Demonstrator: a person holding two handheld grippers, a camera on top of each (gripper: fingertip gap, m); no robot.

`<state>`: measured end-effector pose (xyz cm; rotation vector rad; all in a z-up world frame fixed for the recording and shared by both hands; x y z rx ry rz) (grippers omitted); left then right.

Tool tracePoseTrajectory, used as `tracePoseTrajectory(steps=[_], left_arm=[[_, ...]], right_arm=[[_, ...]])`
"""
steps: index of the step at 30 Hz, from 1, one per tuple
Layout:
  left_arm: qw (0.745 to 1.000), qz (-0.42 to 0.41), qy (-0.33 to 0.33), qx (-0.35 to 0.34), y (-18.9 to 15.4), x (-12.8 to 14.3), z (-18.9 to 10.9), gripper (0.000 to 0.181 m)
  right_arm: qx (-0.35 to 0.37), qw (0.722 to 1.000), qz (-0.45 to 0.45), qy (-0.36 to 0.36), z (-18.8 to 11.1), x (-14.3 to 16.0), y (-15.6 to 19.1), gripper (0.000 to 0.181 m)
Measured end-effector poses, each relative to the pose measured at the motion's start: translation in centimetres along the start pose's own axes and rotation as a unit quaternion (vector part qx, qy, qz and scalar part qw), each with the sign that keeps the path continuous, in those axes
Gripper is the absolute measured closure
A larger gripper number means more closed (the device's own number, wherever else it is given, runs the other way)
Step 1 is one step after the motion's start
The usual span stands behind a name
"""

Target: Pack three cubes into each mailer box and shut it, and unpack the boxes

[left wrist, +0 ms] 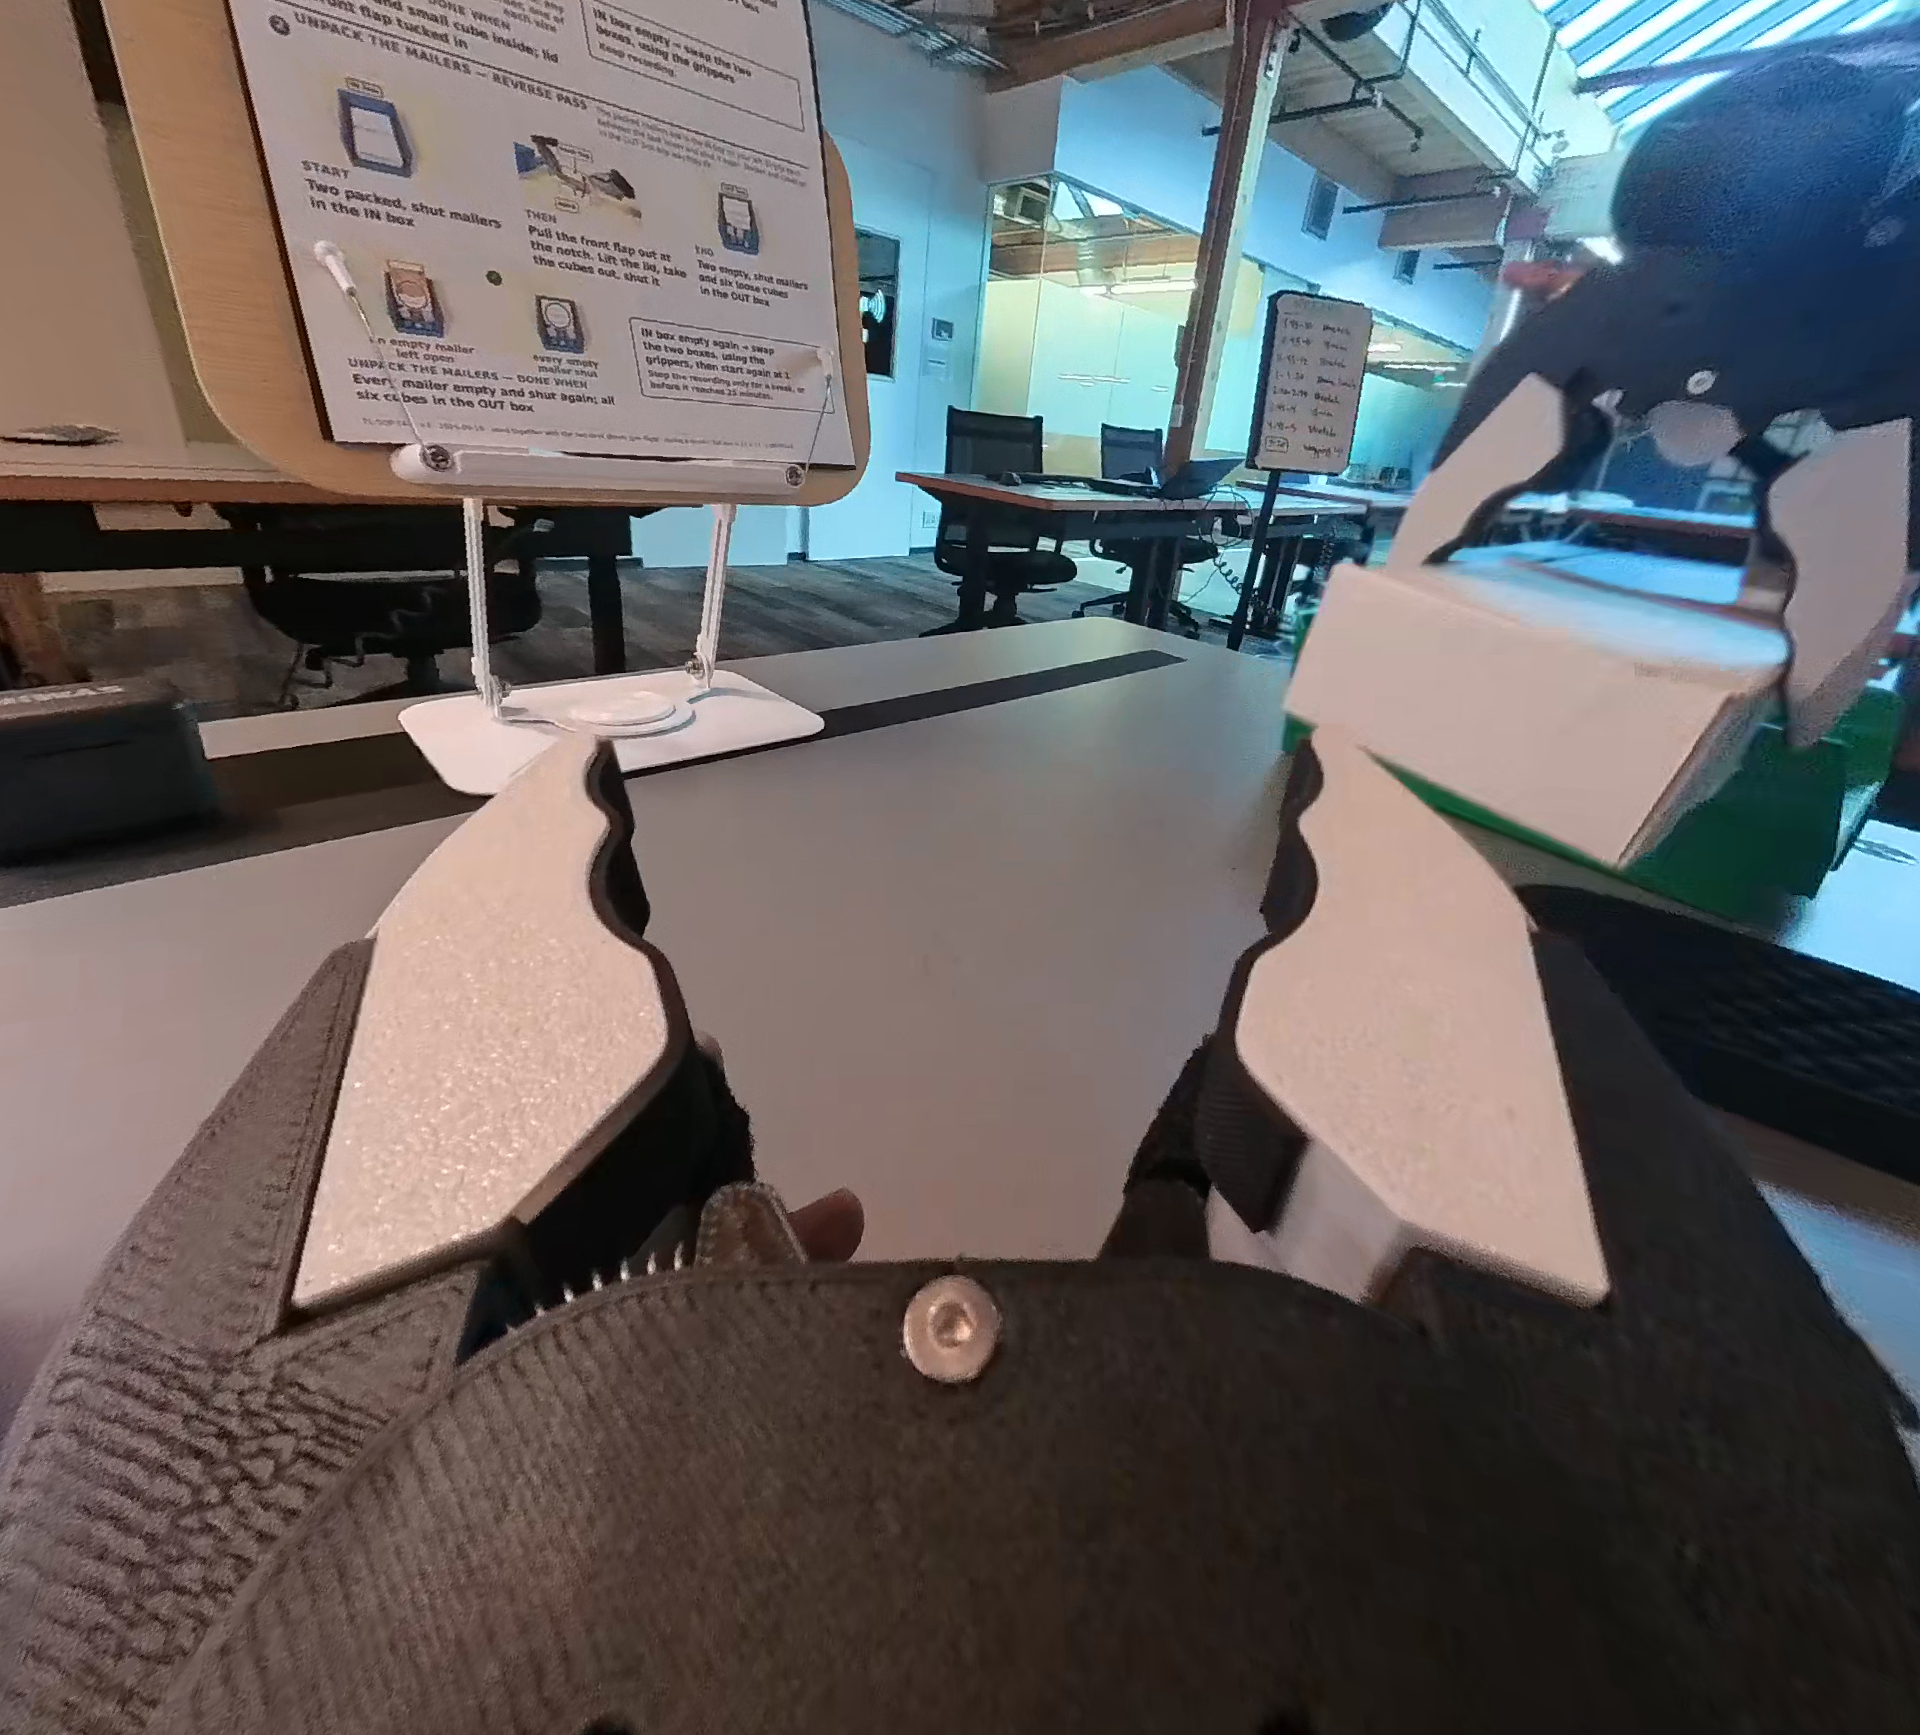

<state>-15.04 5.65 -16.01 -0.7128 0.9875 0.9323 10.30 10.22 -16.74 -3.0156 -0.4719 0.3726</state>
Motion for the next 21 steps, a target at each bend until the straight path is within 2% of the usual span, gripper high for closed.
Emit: tracePoseTrajectory(steps=[12,17,21], left_arm=[[1.0,0.029,0.011,0.004,0.0,0.8,0.0,0.066],[0.999,0.029,0.021,0.003,0.1,1.3,0.0,0.066],[0.999,0.035,0.026,0.004,0.1,1.6,0.0,0.066]], right_arm=[[0.098,0.984,0.124,0.087,-8.9,17.8,2.5,0.055],[0.126,0.971,0.149,0.141,-10.0,25.1,2.8,0.054],[0.115,0.969,0.147,0.161,-8.4,28.4,3.0,0.054]])
Point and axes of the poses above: each gripper's, where its closed fingertips meet, z out along the fingers, x out of its underside, y = z × x across the jaws, the point moved 2 cm from there along -z, back along the fingers, and after that the axes turned 13 degrees about -y, right-handed, at the moved point
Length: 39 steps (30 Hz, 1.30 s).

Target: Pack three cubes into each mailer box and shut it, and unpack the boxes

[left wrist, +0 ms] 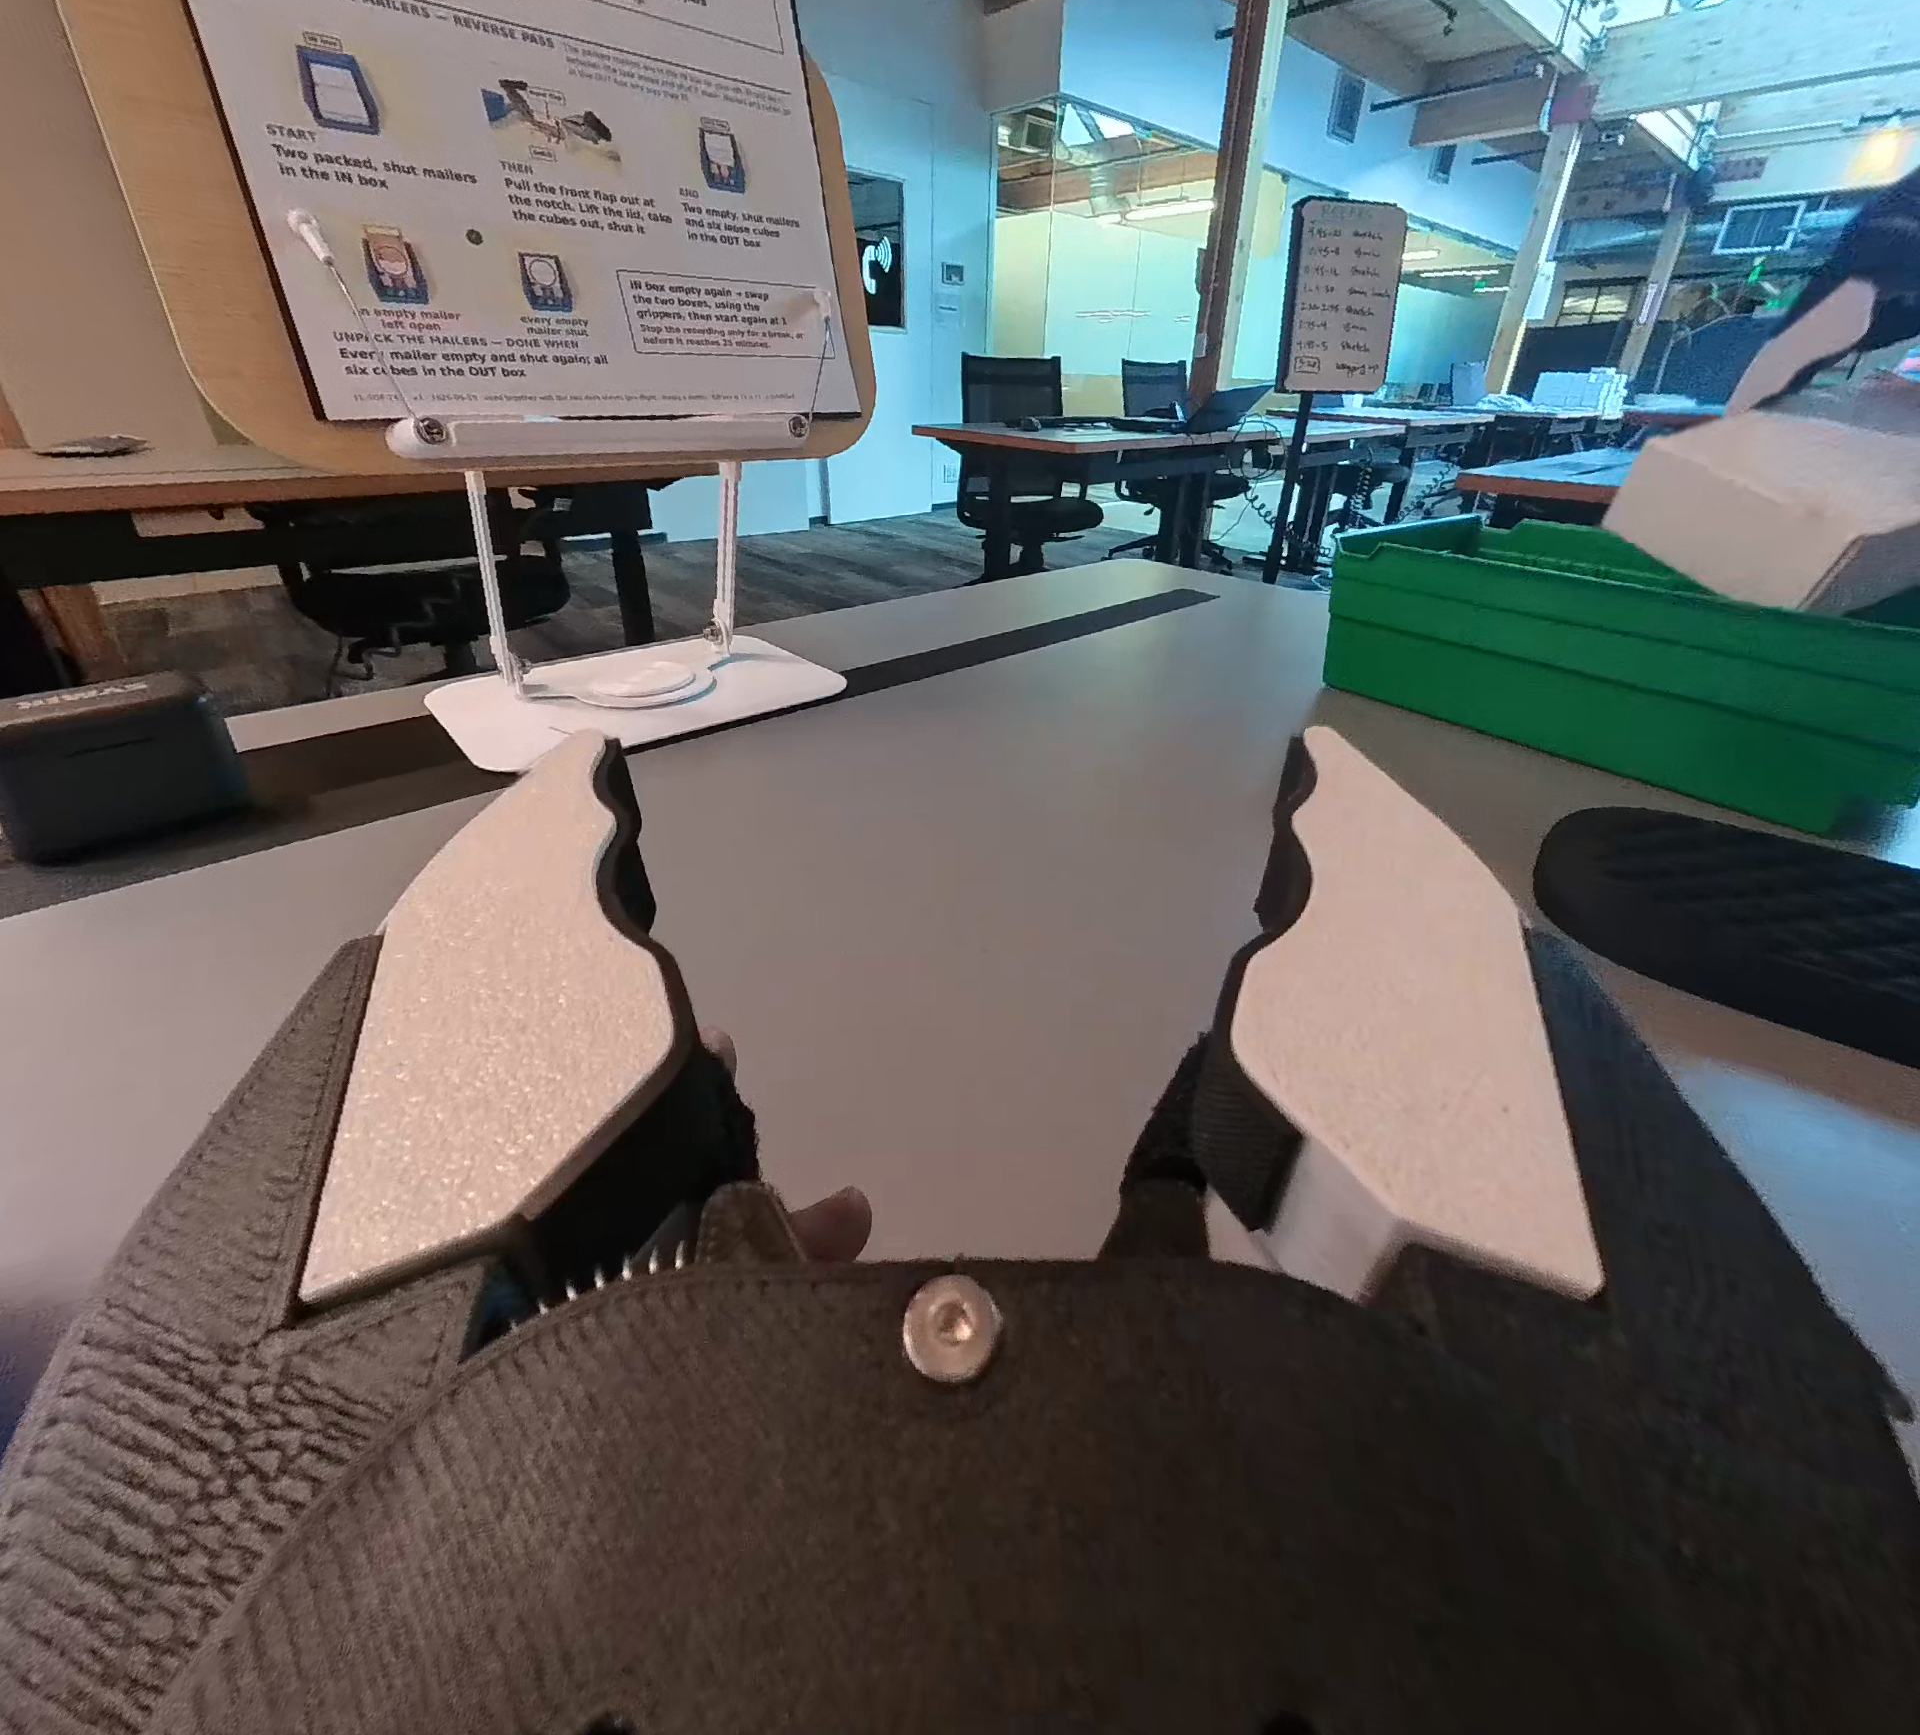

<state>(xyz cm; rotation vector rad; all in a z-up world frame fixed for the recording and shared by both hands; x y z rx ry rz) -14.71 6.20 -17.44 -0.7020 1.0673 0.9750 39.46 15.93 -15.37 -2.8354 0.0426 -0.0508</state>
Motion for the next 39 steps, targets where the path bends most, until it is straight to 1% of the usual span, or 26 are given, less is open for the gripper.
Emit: tracePoseTrajectory(steps=[7,11,16,20,24,26,27,28,31,33,34,36,39], left_arm=[[1.0,-0.001,0.002,0.0,0.0,0.1,0.0,0.066],[1.0,0.002,0.005,0.004,-0.1,0.1,0.0,0.066],[1.0,0.006,0.008,0.009,-0.3,0.2,0.0,0.066],[1.0,0.008,0.011,0.011,-0.4,0.3,0.0,0.067],[1.0,0.008,0.013,0.013,-0.4,0.5,0.1,0.067],[1.0,0.008,0.013,0.013,-0.4,0.5,0.1,0.067],[1.0,0.008,0.013,0.013,-0.4,0.5,0.1,0.067],[1.0,0.007,0.013,0.012,-0.4,0.5,0.1,0.067],[1.0,0.008,0.013,0.013,-0.4,0.5,0.1,0.067],[1.0,0.009,0.014,0.014,-0.4,0.5,0.1,0.067],[1.0,0.01,0.014,0.014,-0.5,0.5,0.1,0.067],[1.0,0.014,0.015,0.017,-0.6,0.5,0.1,0.067],[0.999,0.021,0.018,0.02,-0.7,0.6,0.1,0.067]], right_arm=[[-0.036,0.998,-0.058,0.015,4.9,0.6,0.5,0.054],[-0.061,0.995,-0.081,0.012,6.9,0.5,1.2,0.054],[-0.093,0.992,-0.079,-0.017,8.7,-0.2,2.1,0.054],[-0.102,0.991,-0.08,-0.014,9.8,0.3,2.3,0.054],[-0.101,0.992,-0.07,-0.019,10.3,0.8,2.2,0.053],[-0.092,0.993,-0.069,-0.023,10.2,0.9,2.1,0.054],[-0.083,0.994,-0.072,-0.024,10.0,0.9,1.9,0.058],[-0.075,0.994,-0.074,-0.027,9.8,0.9,1.7,0.056],[-0.057,0.996,-0.069,-0.032,8.6,0.8,1.2,0.055],[-0.028,0.997,-0.061,-0.038,7.4,0.8,0.5,0.053],[-0.008,0.997,-0.053,-0.056,6.6,0.3,0.1,0.053],[0.051,0.989,-0.021,-0.134,4.2,-1.5,-1.1,0.057],[0.151,0.958,0.056,-0.239,0.3,-3.3,-1.6,0.06]])
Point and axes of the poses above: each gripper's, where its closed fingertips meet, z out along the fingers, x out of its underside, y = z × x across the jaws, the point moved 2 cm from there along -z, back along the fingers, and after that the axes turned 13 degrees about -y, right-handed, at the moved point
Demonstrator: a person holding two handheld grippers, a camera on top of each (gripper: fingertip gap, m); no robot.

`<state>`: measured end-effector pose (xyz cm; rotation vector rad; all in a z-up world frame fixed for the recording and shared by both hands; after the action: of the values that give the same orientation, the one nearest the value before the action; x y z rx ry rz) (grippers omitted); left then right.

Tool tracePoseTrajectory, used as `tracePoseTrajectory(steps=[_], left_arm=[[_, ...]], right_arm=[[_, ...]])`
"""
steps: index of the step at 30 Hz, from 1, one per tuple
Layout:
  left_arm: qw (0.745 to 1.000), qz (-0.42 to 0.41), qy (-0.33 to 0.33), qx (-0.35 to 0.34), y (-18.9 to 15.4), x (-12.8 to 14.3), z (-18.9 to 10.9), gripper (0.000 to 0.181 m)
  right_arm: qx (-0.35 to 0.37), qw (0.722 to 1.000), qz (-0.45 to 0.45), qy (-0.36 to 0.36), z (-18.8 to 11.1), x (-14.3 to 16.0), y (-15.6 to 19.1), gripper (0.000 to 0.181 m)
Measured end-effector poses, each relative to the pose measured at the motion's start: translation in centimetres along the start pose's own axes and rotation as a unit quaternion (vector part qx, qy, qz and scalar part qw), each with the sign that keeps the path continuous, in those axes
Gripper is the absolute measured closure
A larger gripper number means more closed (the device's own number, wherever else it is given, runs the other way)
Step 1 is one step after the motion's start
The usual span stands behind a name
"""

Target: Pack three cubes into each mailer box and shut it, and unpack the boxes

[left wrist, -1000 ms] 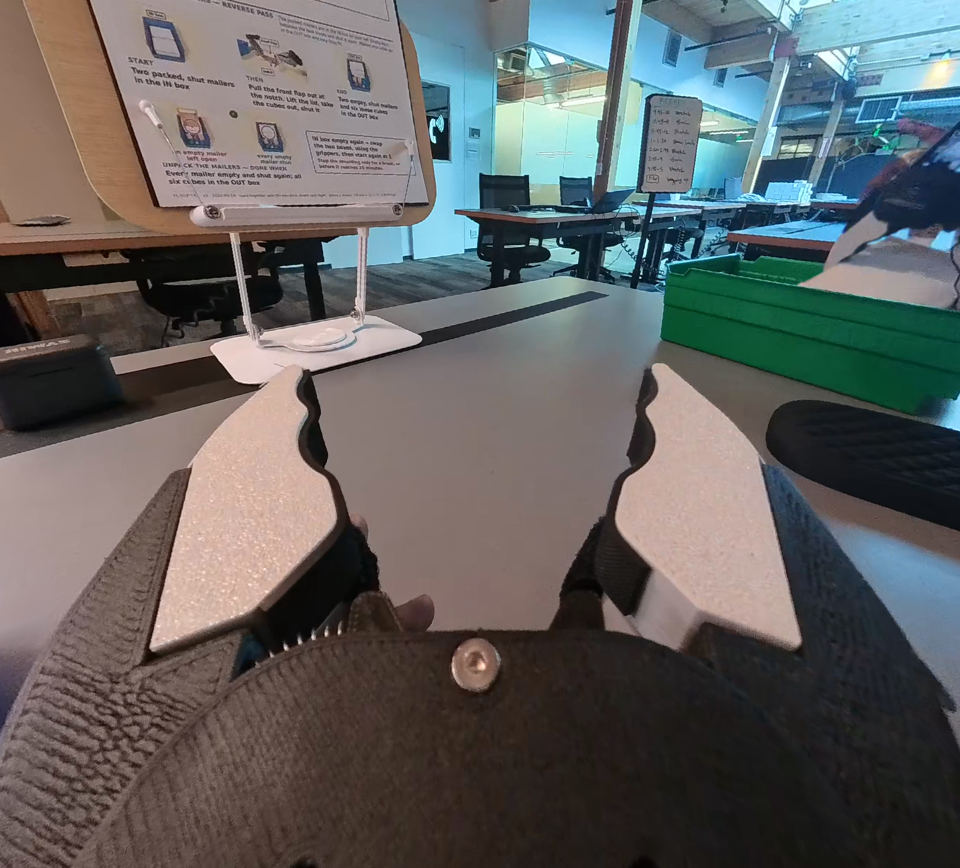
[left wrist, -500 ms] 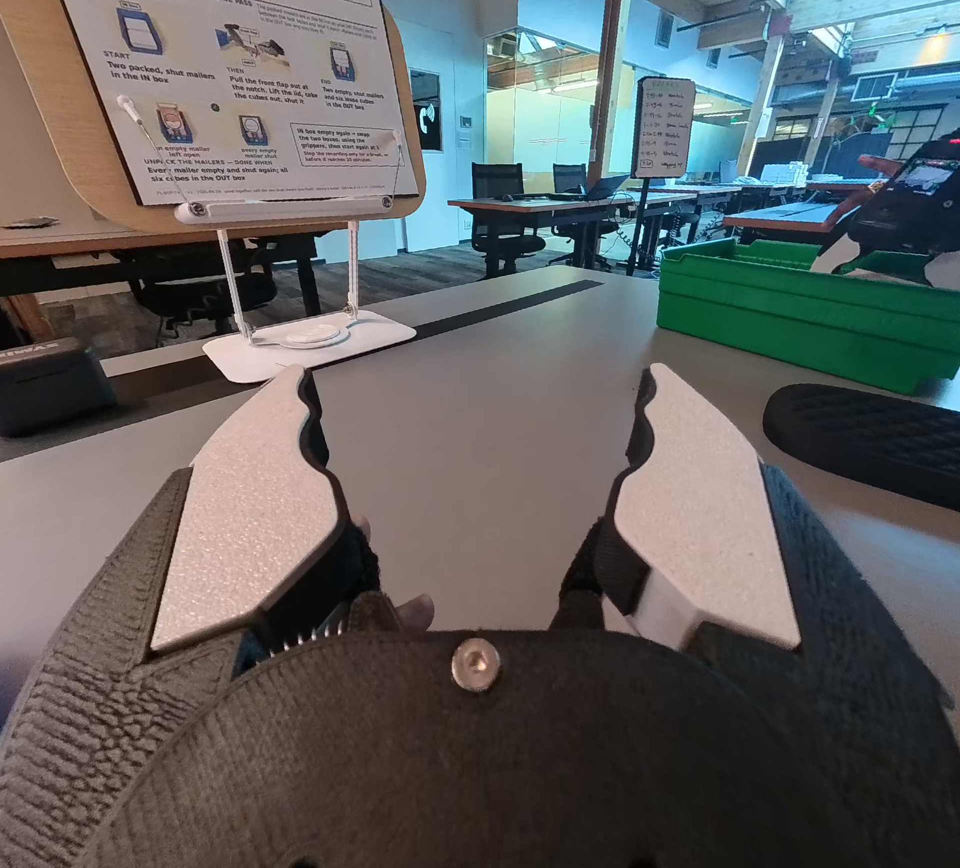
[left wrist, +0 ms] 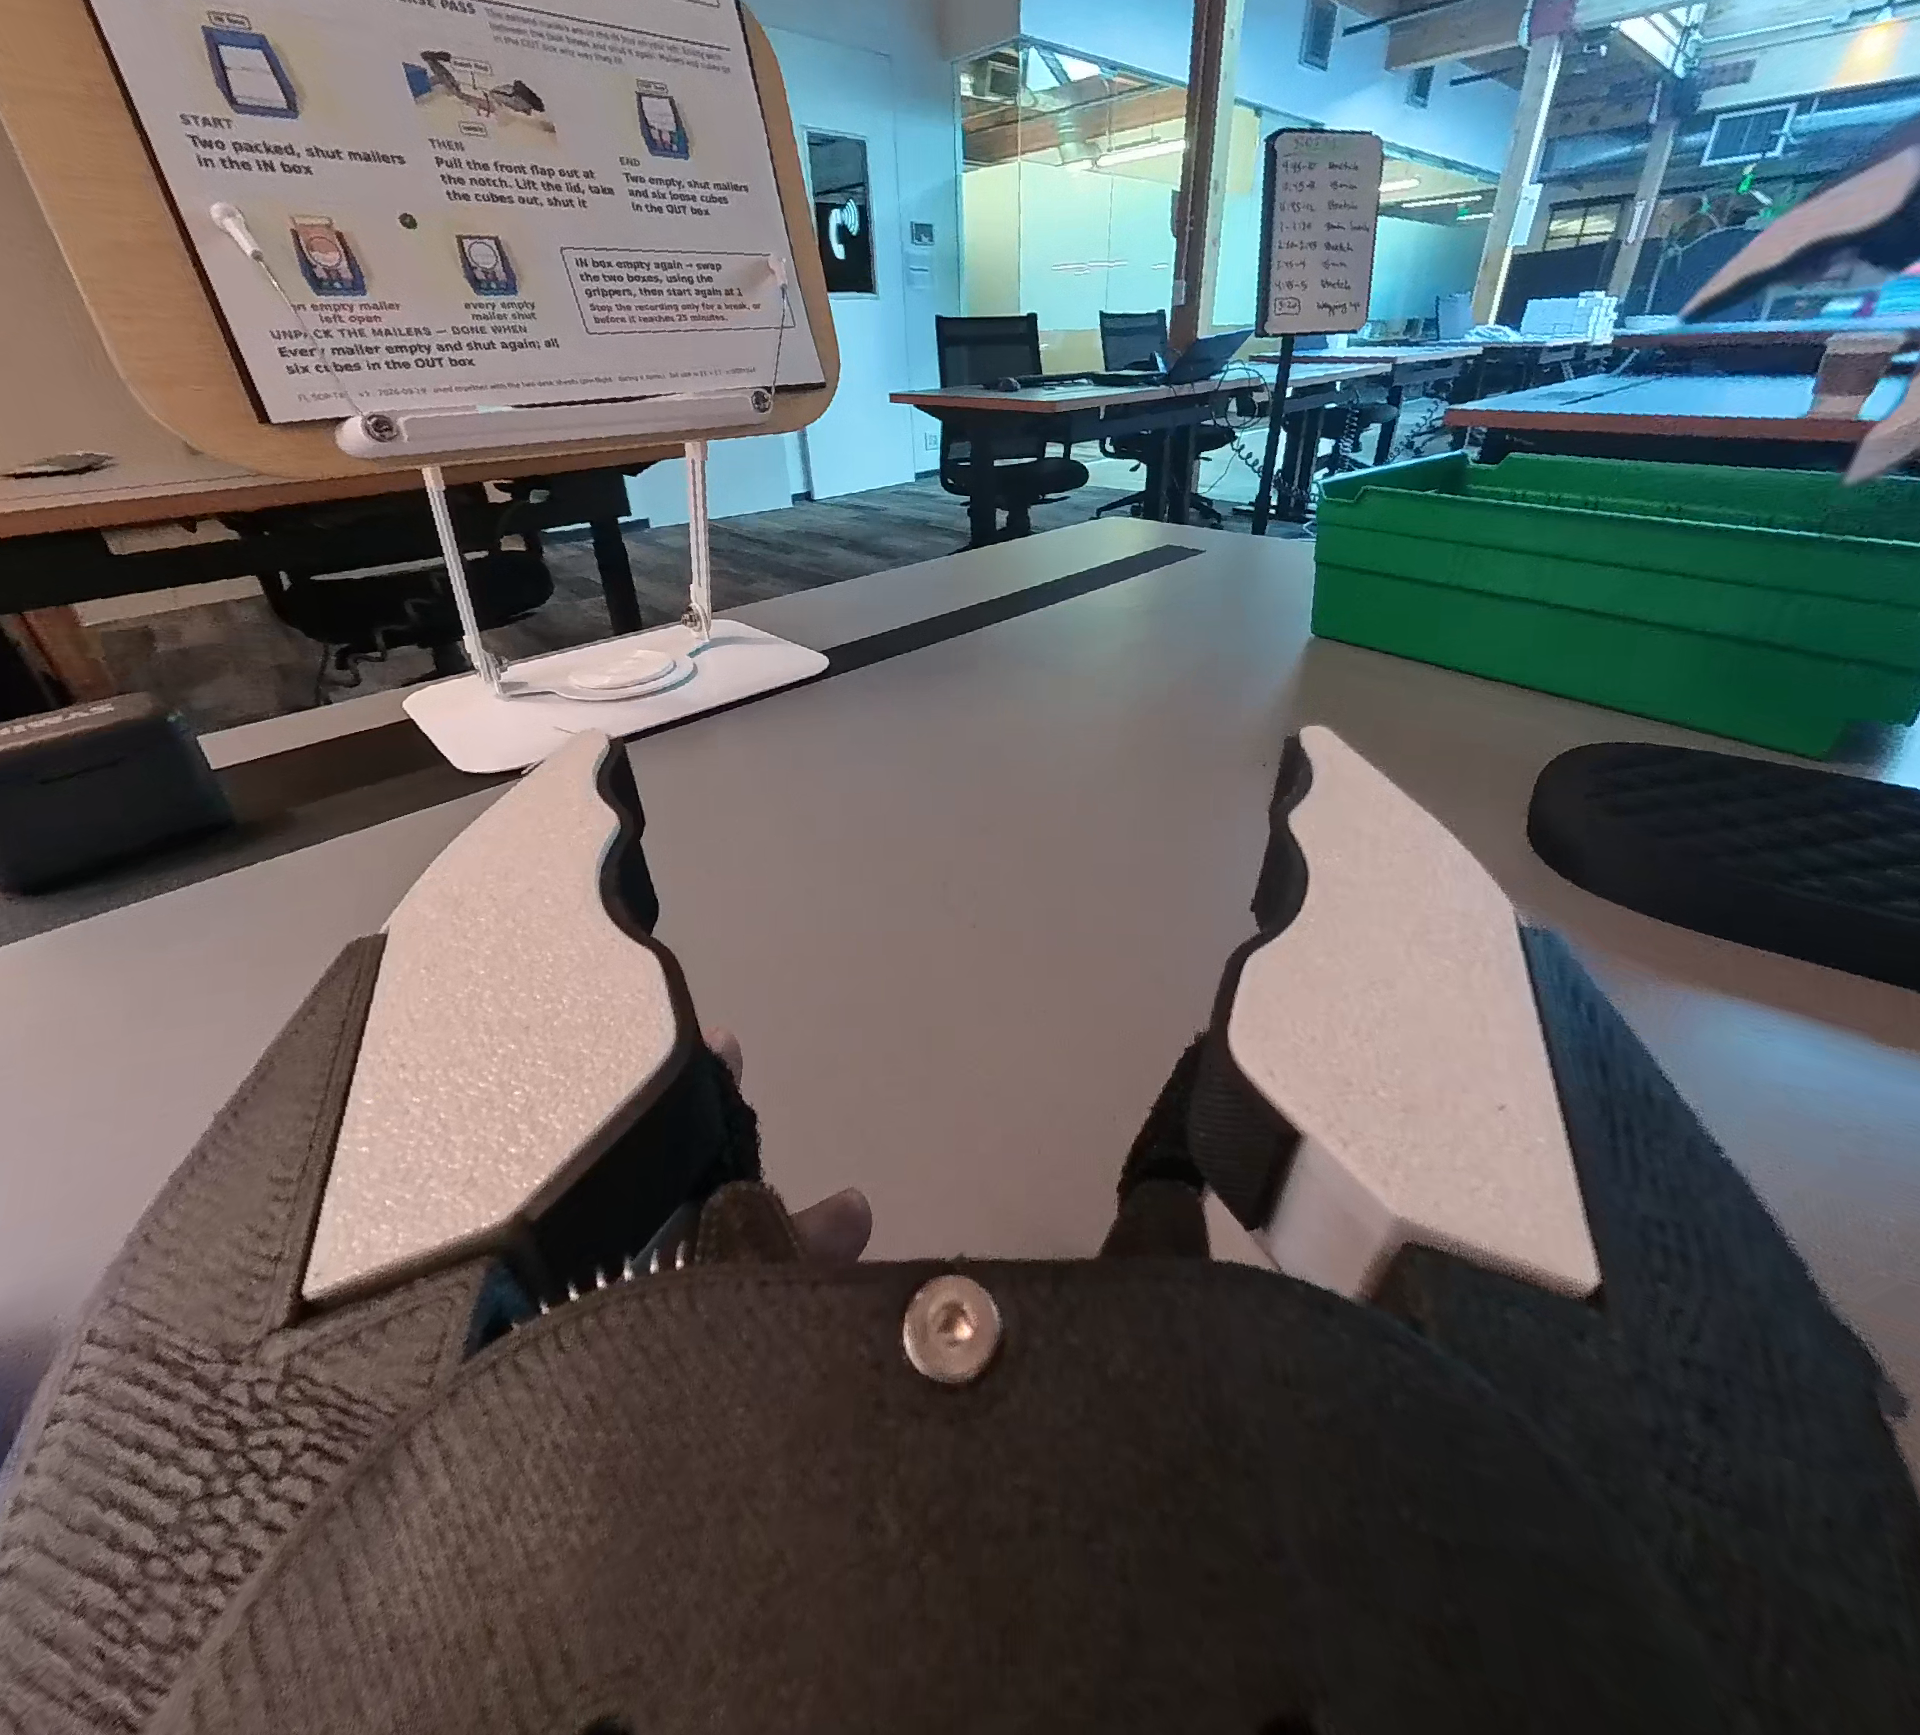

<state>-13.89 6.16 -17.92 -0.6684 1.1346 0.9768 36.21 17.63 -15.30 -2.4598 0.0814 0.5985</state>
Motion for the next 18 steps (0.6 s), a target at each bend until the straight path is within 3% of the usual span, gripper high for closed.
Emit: tracePoseTrajectory(steps=[2,5,8,10,14,16,18], left_arm=[[1.0,0.003,0.002,0.002,-0.1,0.1,0.0,0.067],[1.0,0.008,0.004,0.005,-0.2,0.1,0.0,0.068],[1.0,0.011,0.005,0.005,-0.3,0.2,0.0,0.068],[1.0,0.011,0.005,0.006,-0.3,0.2,0.0,0.068],[1.0,0.012,0.007,0.006,-0.3,0.2,0.1,0.069],[1.0,0.013,0.009,0.007,-0.4,0.3,0.1,0.069],[1.0,0.013,0.008,0.007,-0.3,0.3,0.1,0.069]], right_arm=[[0.044,0.995,0.055,-0.074,-1.8,-1.3,1.2,0.063],[0.127,0.964,0.139,-0.19,-4.2,-1.3,3.2,0.082],[0.286,0.915,0.187,-0.213,-6.3,3.9,3.3,0.102],[0.405,0.864,0.208,-0.218,-8.6,7.7,2.0,0.115],[0.377,0.804,0.413,-0.2,-7.7,13.6,3.6,0.12],[0.304,0.793,0.486,-0.207,-5.7,14.5,5.1,0.116],[0.303,0.78,0.515,-0.187,-4.7,15.9,5.4,0.122]])
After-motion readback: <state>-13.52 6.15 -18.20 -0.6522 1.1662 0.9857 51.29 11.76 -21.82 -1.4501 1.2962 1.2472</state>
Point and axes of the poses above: each gripper's, where its closed fingertips meet, z out along the fingers, x out of its underside, y = z × x across the jaws, the point moved 2 cm from there along -z, back along the fingers, and after that the axes turned 13 degrees about -y, right-handed, at the moved point
